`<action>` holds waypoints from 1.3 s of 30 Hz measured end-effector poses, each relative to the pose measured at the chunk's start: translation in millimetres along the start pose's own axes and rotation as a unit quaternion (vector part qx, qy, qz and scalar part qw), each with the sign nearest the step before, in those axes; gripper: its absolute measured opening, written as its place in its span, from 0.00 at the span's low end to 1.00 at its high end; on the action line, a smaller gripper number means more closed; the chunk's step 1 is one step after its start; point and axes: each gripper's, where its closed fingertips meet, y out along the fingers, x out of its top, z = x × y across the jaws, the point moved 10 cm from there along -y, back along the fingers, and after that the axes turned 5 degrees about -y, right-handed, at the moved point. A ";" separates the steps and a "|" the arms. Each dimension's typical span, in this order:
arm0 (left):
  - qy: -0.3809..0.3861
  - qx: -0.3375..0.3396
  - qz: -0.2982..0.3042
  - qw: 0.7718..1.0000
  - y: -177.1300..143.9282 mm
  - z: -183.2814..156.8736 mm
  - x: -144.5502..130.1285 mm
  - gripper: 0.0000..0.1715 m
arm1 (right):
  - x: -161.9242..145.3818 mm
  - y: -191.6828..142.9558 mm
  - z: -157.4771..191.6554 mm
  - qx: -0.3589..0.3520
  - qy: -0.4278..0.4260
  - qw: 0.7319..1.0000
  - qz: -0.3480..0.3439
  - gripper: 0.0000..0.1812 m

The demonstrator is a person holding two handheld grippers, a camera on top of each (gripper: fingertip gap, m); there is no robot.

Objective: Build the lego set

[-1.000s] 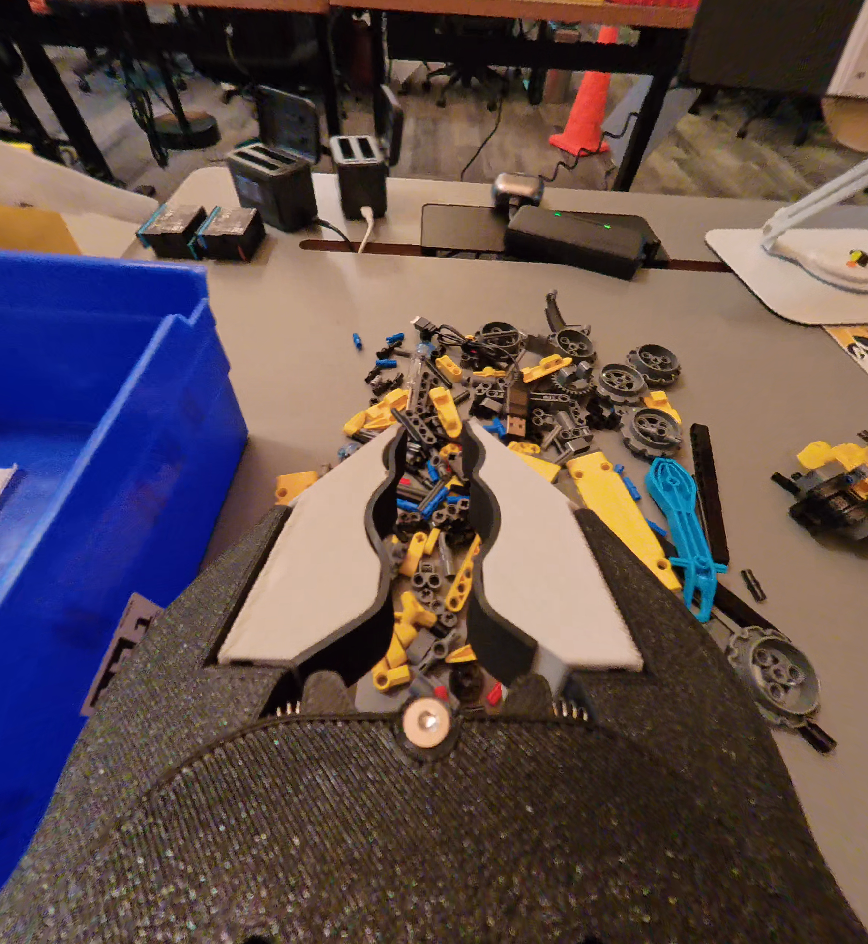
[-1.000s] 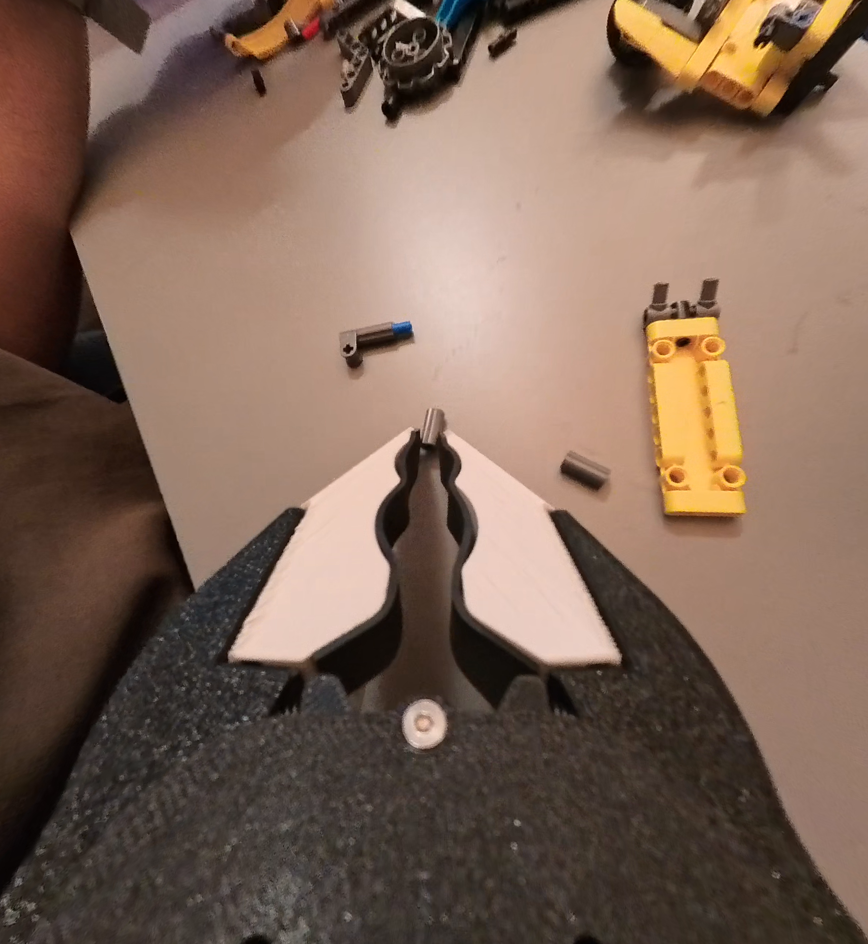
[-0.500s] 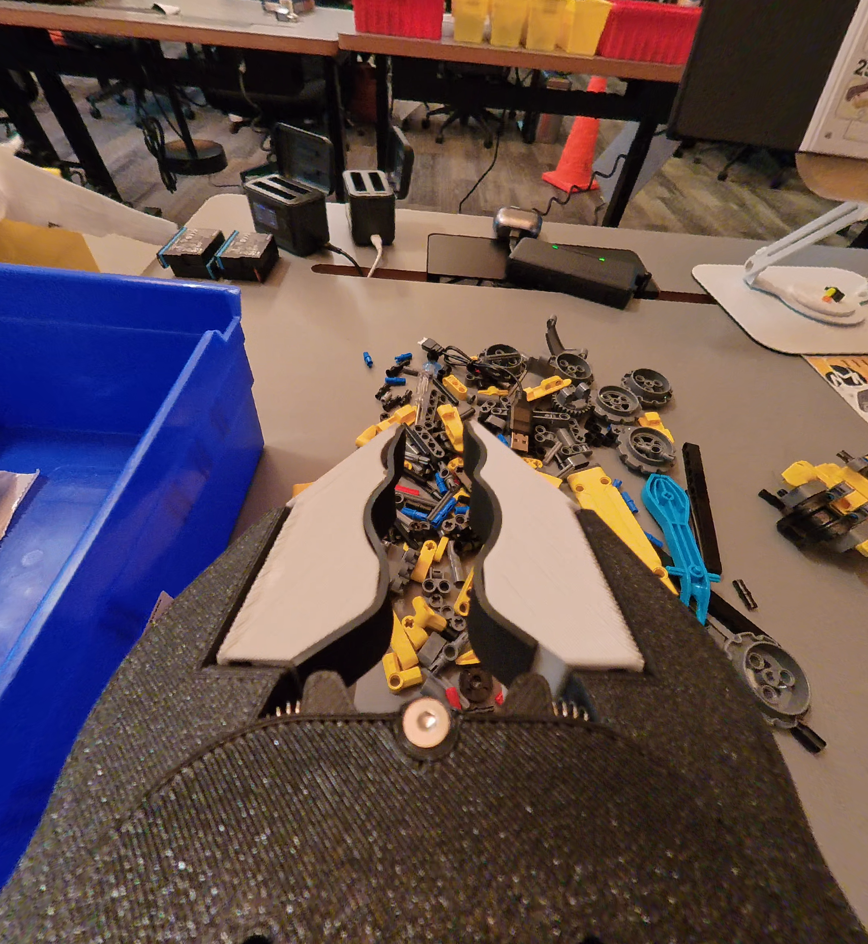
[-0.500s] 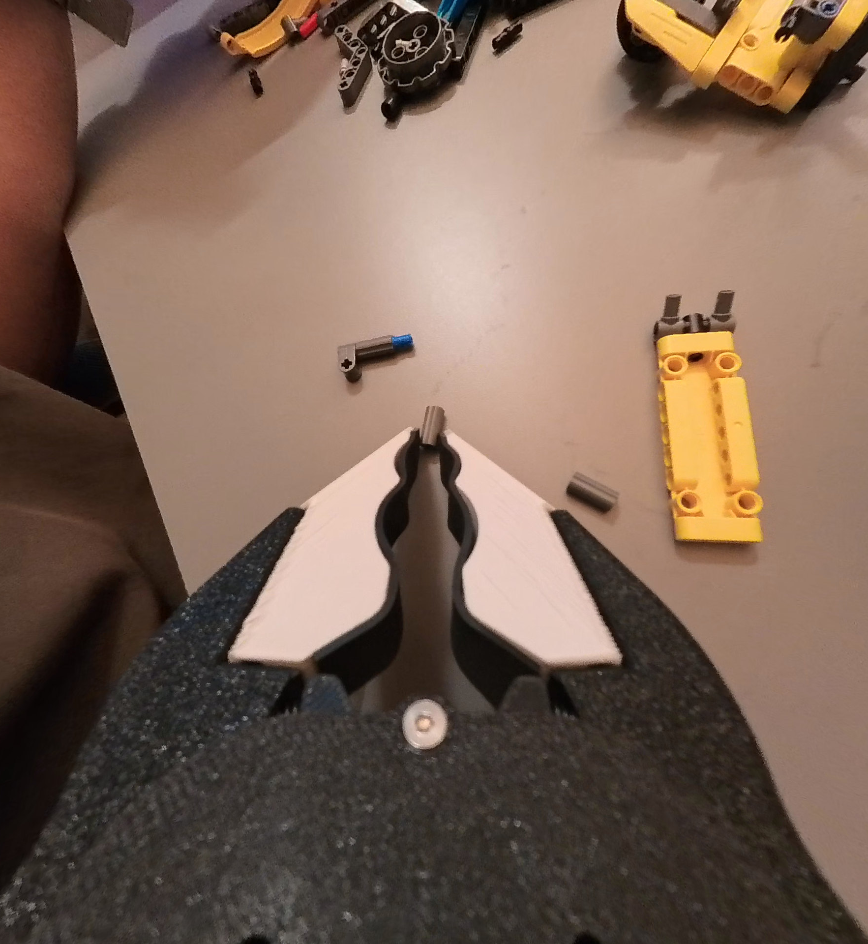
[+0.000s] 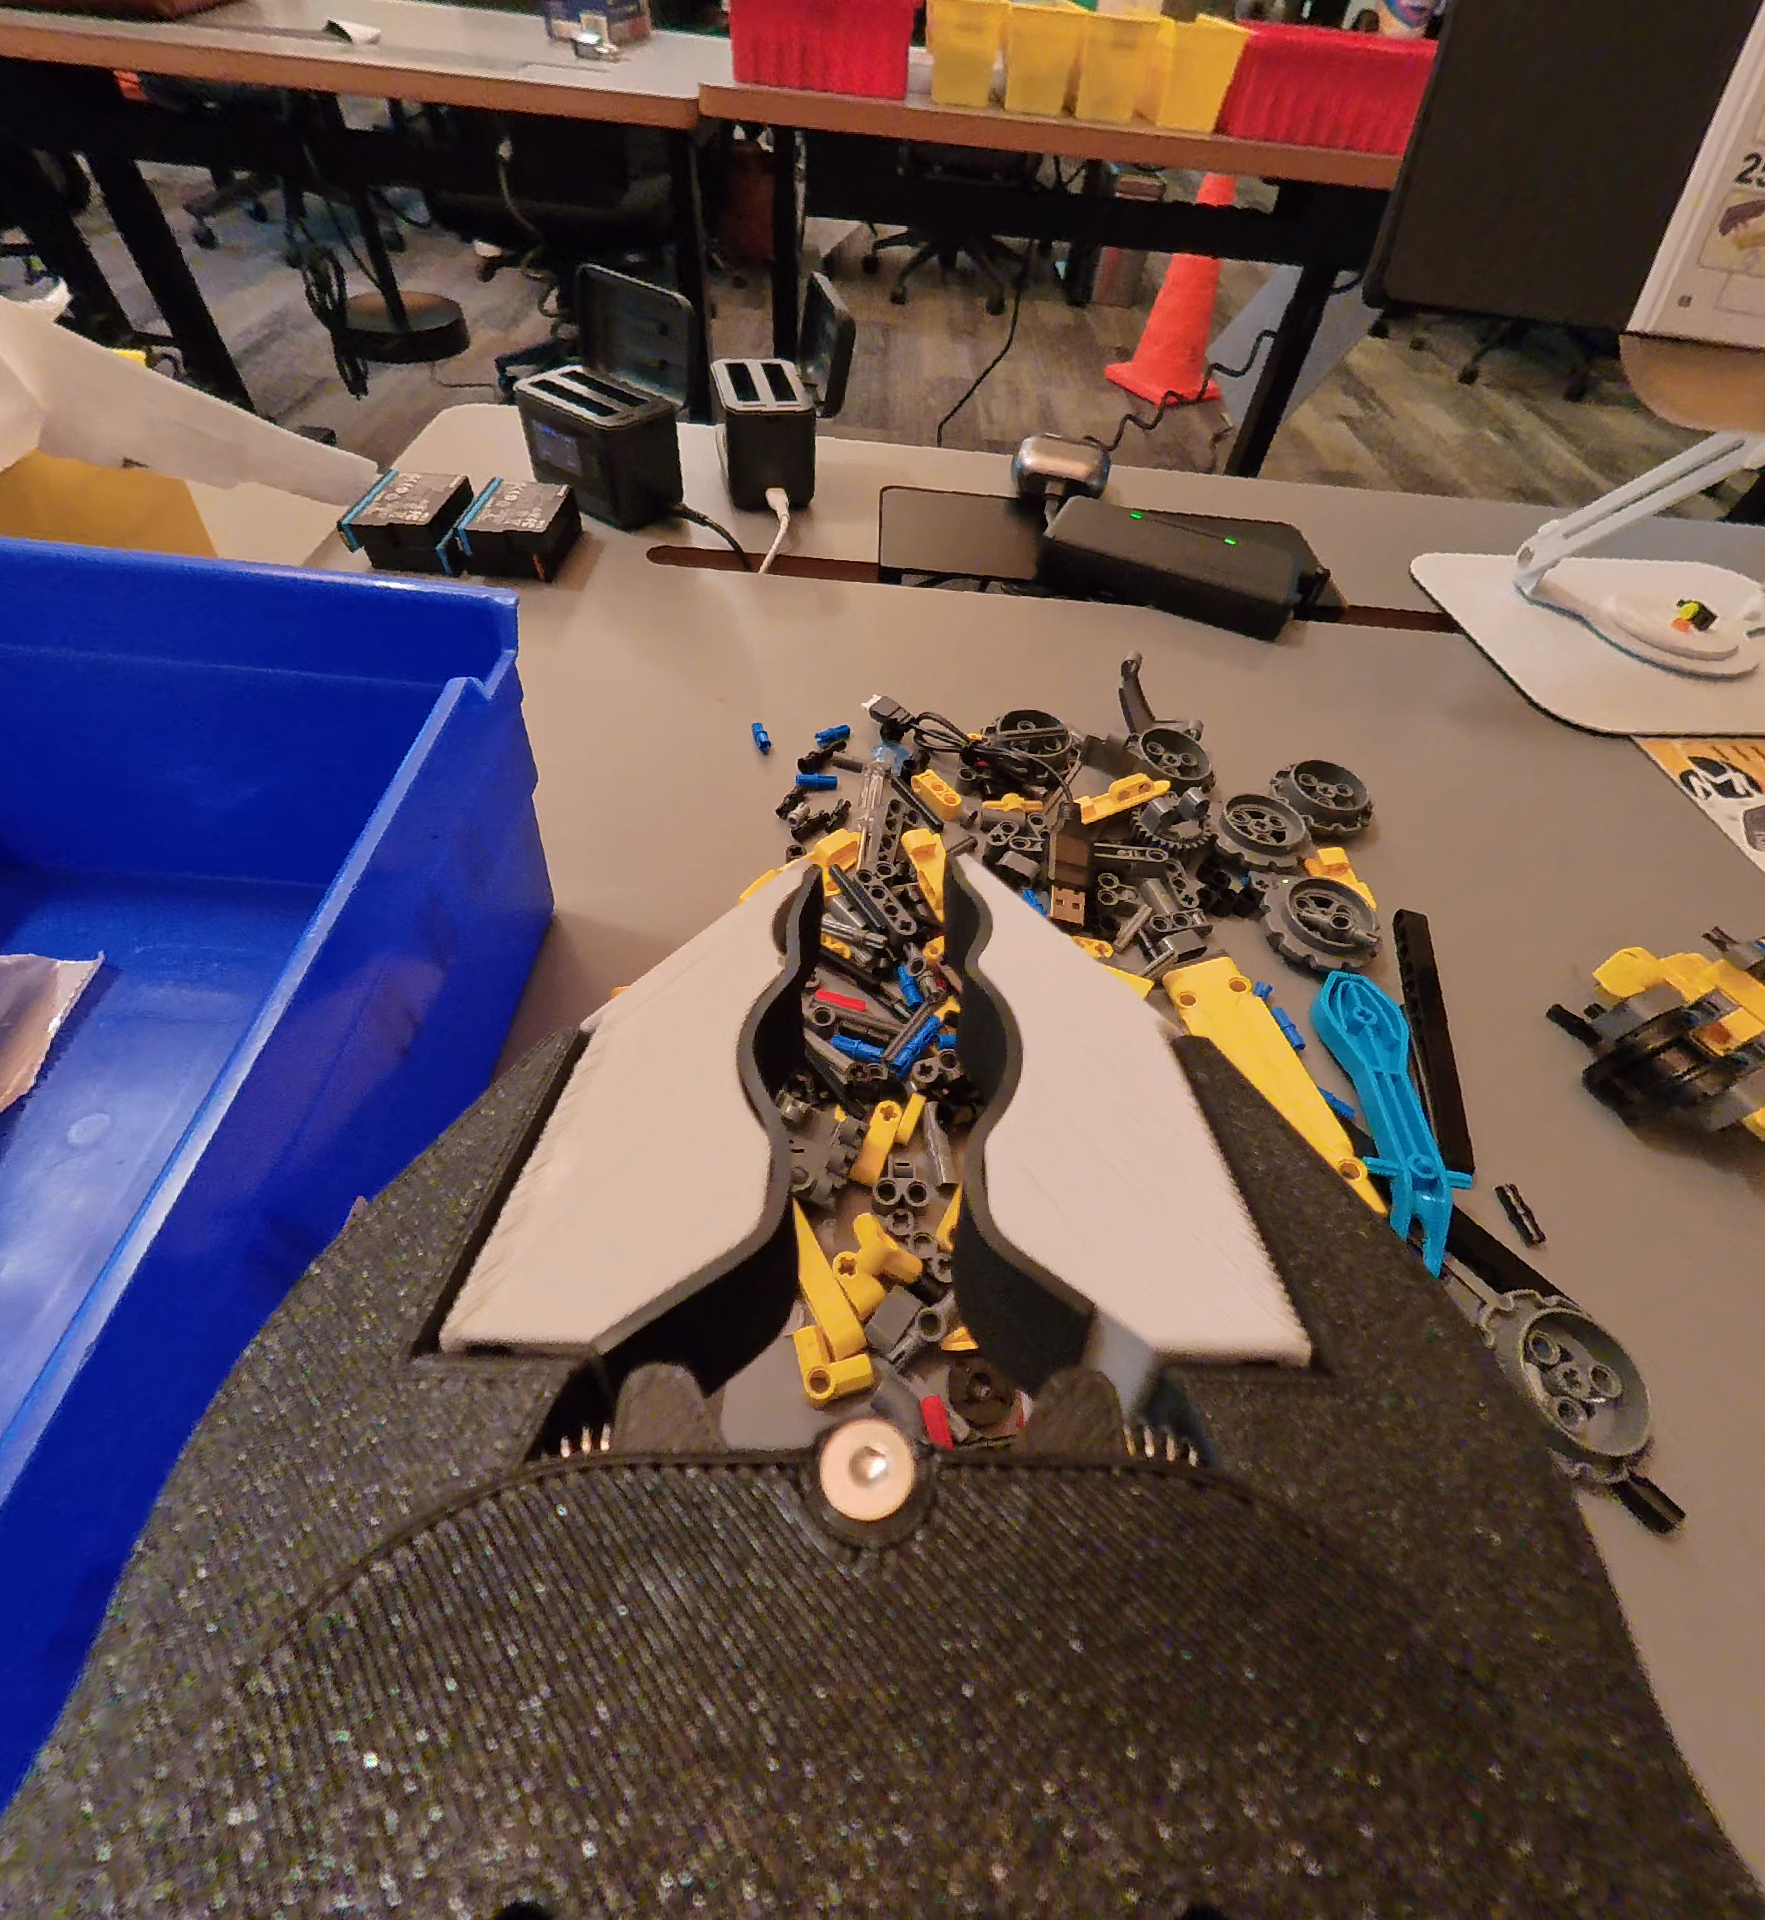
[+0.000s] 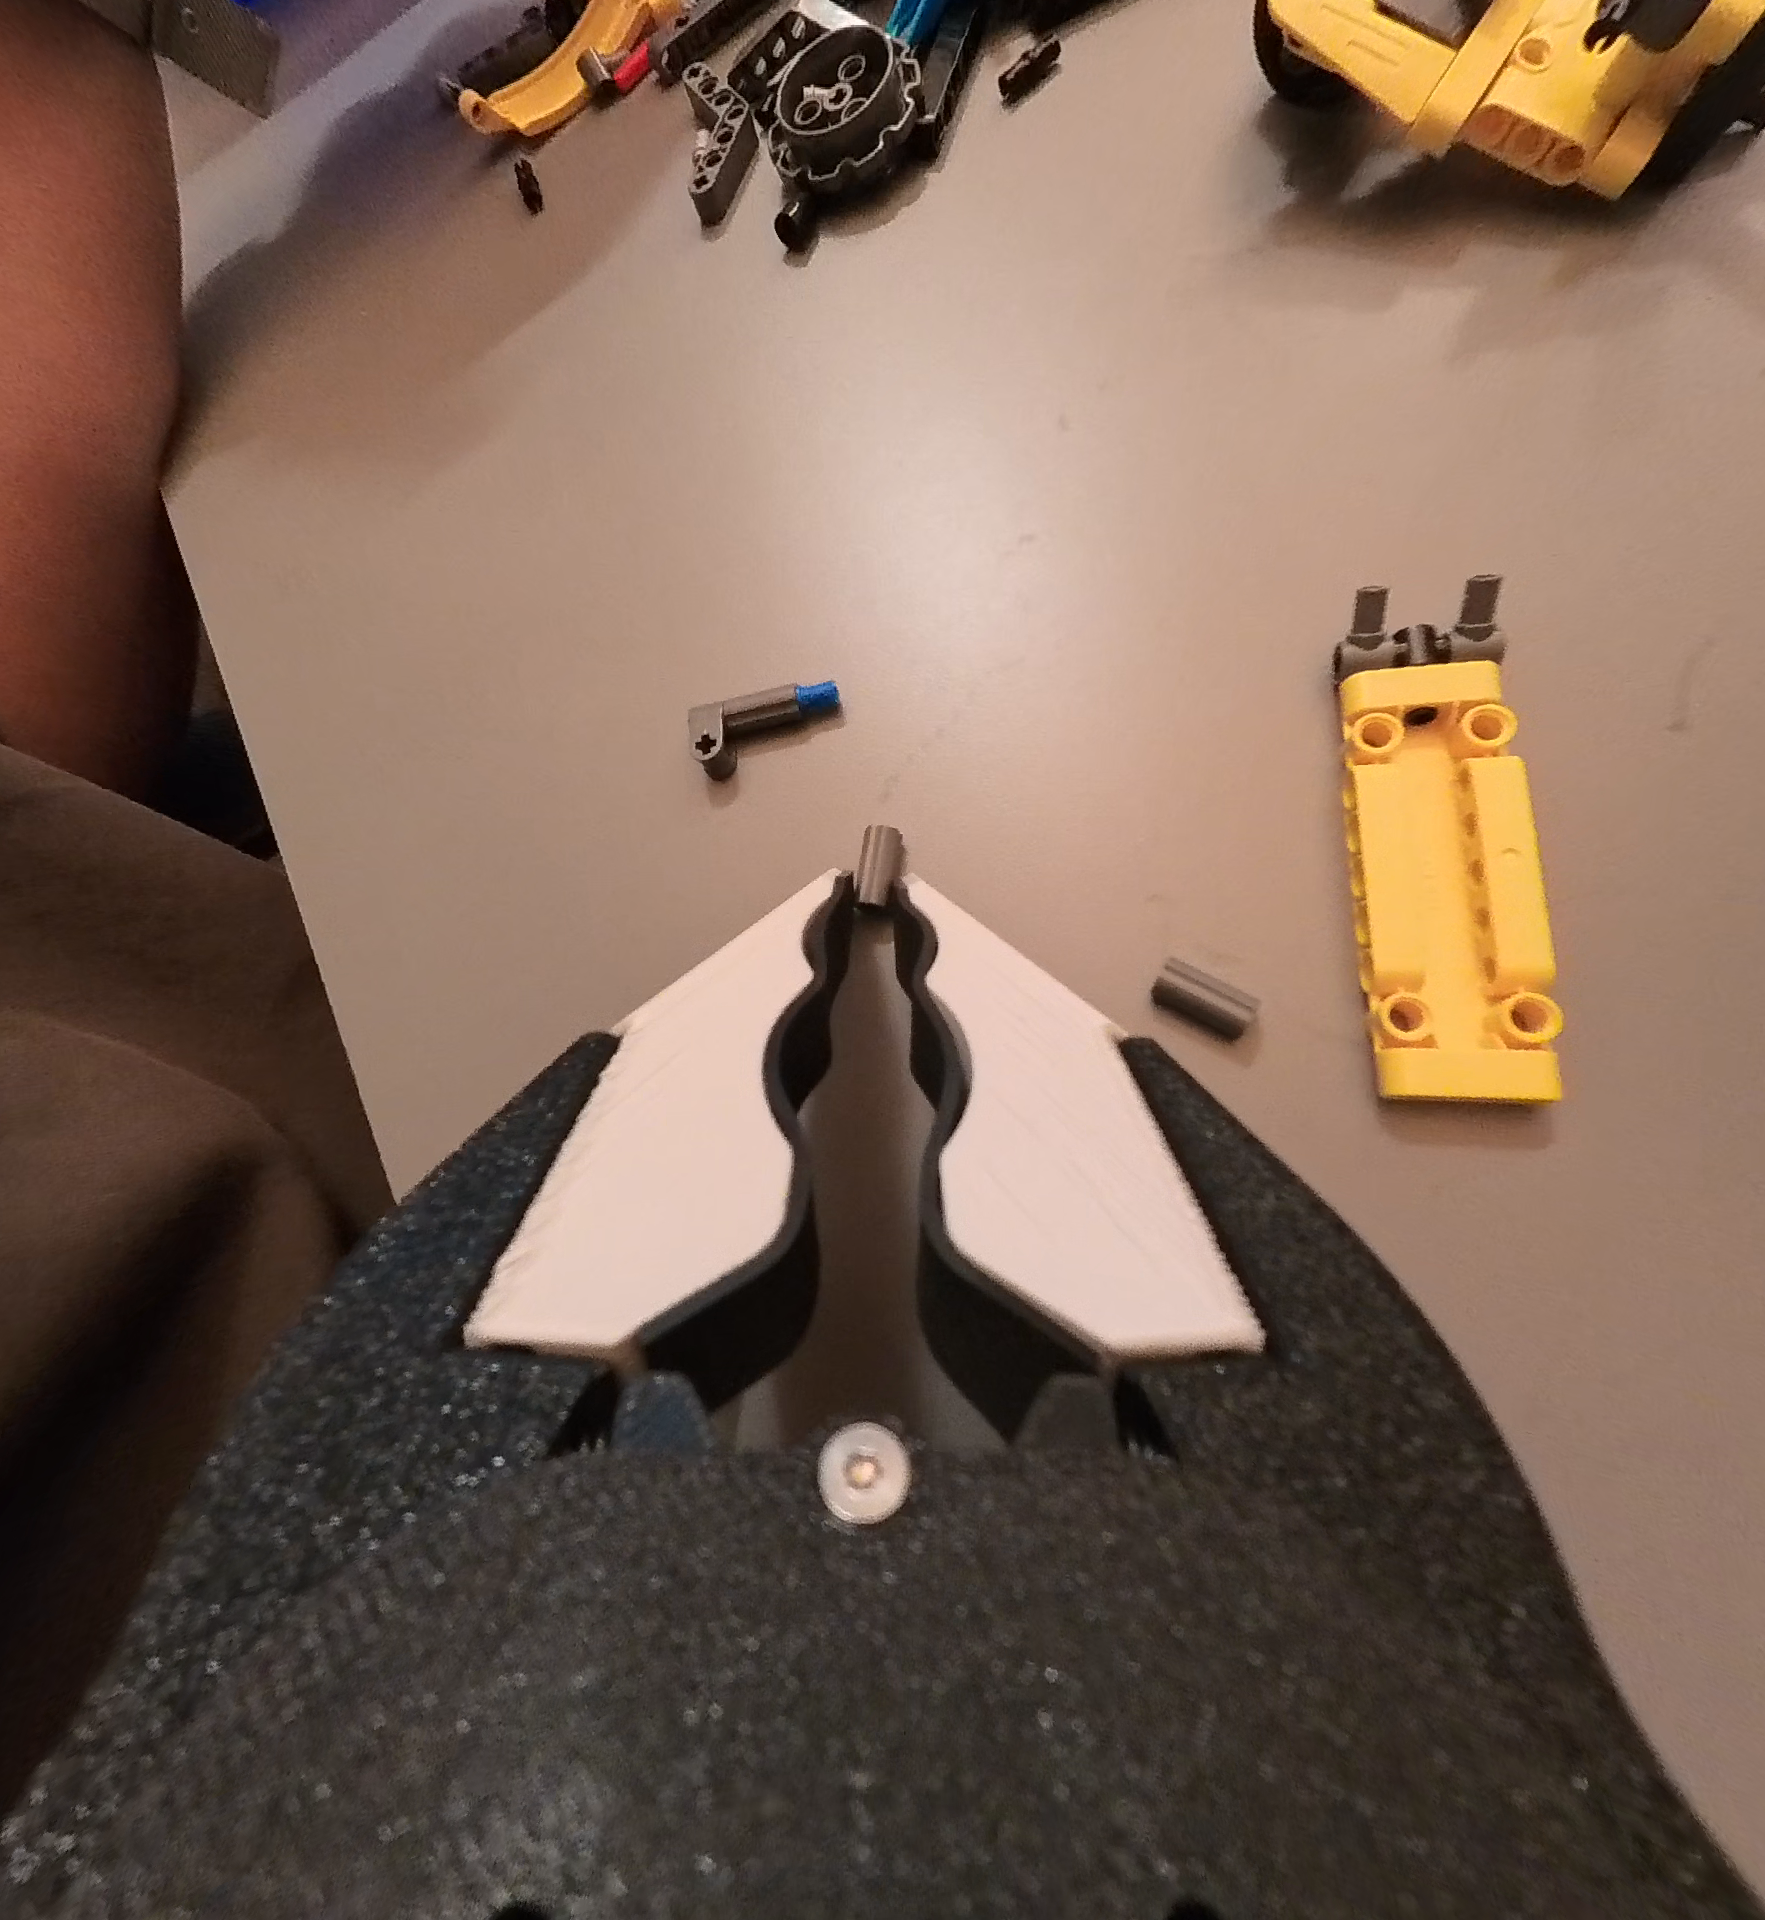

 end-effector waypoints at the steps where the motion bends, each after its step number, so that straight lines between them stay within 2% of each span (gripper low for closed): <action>1: 0.001 0.001 0.001 1.000 0.2 -0.1 -0.2 0.11 | -0.1 0.1 -0.2 0.001 0.001 1.000 0.000 0.04; 39: 0.019 0.007 0.012 1.000 3.0 -4.1 -1.6 0.12 | 0.5 0.6 5.7 -0.028 -0.034 0.999 0.004 0.04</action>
